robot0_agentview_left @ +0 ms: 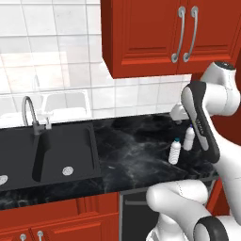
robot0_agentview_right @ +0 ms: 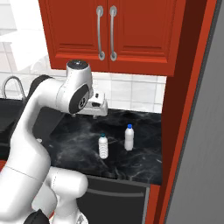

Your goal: Take the bottled waters from the counter and place them in the freezer to freeze. Close the freezer door after placing the bottles.

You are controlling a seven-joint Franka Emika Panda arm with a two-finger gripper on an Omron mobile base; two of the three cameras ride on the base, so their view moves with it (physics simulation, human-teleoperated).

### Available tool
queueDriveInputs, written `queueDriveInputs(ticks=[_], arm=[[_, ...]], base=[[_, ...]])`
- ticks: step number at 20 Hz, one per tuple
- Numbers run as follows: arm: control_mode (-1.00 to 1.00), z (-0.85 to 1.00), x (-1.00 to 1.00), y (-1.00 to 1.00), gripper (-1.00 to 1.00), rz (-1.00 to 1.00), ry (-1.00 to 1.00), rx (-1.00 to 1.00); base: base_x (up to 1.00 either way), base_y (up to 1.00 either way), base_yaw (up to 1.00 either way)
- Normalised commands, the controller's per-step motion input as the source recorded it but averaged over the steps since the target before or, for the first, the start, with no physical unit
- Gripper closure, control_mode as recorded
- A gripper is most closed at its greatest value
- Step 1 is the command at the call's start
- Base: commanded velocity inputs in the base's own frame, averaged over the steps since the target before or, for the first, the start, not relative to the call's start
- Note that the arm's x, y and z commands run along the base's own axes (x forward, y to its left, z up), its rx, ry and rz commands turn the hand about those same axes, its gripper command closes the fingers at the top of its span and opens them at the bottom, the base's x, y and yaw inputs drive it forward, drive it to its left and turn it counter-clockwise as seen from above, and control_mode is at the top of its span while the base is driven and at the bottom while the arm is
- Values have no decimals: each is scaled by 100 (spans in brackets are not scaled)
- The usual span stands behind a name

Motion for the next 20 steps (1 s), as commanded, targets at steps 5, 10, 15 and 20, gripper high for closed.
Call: queueDriveInputs(ticks=[5,10,15,20], arm=[[-100,-16,-19,-60,-100,11,0,0],[-100,-32,1,-39,-100,15,0,1],[-100,-25,-2,-48,-100,12,-8,1],[-100,-17,0,-29,-100,16,-11,0]], base=[[0,0,0],[0,0,0],[0,0,0],[0,0,0]])
